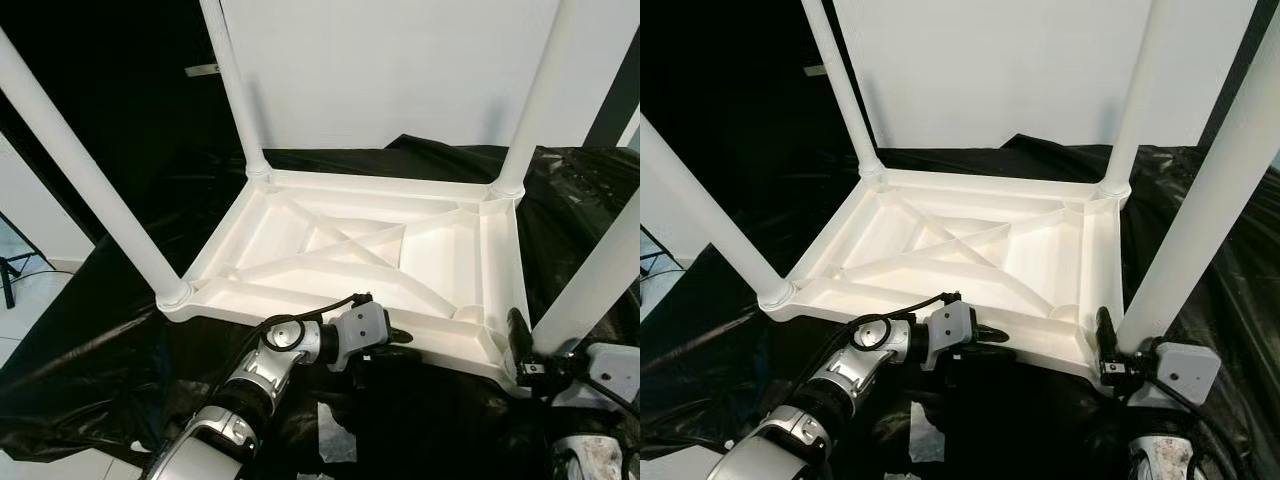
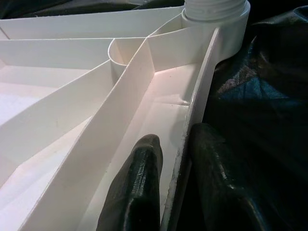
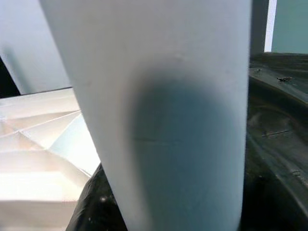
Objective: Building children table
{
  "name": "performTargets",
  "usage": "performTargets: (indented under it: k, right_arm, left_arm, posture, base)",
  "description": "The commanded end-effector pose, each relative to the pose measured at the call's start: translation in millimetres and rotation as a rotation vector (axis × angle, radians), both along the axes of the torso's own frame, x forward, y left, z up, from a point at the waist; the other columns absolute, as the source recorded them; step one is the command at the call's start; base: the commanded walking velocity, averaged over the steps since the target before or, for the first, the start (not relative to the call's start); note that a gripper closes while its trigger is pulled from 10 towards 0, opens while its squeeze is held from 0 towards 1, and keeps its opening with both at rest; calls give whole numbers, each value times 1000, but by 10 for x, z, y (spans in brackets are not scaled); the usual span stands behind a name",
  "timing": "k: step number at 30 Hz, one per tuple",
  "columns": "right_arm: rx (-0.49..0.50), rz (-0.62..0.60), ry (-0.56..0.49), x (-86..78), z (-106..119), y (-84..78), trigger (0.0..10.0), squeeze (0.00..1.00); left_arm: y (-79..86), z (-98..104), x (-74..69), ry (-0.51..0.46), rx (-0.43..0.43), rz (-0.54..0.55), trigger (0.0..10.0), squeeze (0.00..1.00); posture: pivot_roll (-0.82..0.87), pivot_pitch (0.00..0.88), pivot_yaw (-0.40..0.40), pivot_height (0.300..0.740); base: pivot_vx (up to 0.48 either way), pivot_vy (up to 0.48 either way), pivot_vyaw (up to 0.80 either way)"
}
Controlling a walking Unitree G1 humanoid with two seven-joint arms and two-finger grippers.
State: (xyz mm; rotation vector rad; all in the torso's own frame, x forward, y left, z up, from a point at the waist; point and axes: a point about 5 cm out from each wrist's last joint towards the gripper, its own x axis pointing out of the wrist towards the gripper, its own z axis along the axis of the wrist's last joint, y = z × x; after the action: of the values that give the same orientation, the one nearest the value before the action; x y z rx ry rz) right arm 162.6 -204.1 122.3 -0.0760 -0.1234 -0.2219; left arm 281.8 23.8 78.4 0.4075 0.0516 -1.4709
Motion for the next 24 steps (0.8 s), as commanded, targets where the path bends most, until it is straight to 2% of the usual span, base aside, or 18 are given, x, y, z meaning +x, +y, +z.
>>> performTargets:
  k: [1,6,7,8,9,17,18,19,24]
  right_arm:
    - [72,-56,104,-91,-210,-24,0,0]
    - [68,-33,112,-94,-210,-13,0,0]
    - [51,-2,128,-76,-212,11,10000,0]
    - [51,-2,128,-76,-212,11,10000,0]
    - [42,10,132,-67,-212,17,10000,1000]
    - [-57,170,68,112,-55,-7,10000,1000]
    - [-104,225,52,162,20,-60,10000,0]
    - [-149,269,38,205,92,-116,10000,0]
    - [-243,380,33,281,239,-242,10000,0]
  left_arm:
    - [223,-296,10,75,90,203,10000,0]
    - [221,-311,-6,79,91,201,10000,0]
    - [212,-315,-9,80,93,197,10000,0]
    - [212,-315,-9,80,93,197,10000,0]
    - [208,-315,-9,81,93,196,10000,0]
    - [192,-320,-13,80,97,188,10000,0]
    - [188,-320,-13,79,97,187,10000,0]
    - [182,-319,-14,79,95,187,10000,0]
    - [175,-324,-30,82,89,188,10000,0]
  posture:
    - [-167,0,74,740]
    - [-170,0,74,740]
    - [-178,0,80,740]
    - [-178,0,80,740]
    - [-178,0,80,740]
    - [-188,0,81,740]
    - [-188,0,79,740]
    - [-187,0,78,740]
    - [-178,0,74,740]
  base:
    - [0,0,0]
    - [0,0,0]
    - [0,0,0]
    - [0,0,0]
    - [0,0,0]
    - [0,0,0]
    - [0,0,0]
    - [0,0,0]
    - [0,0,0]
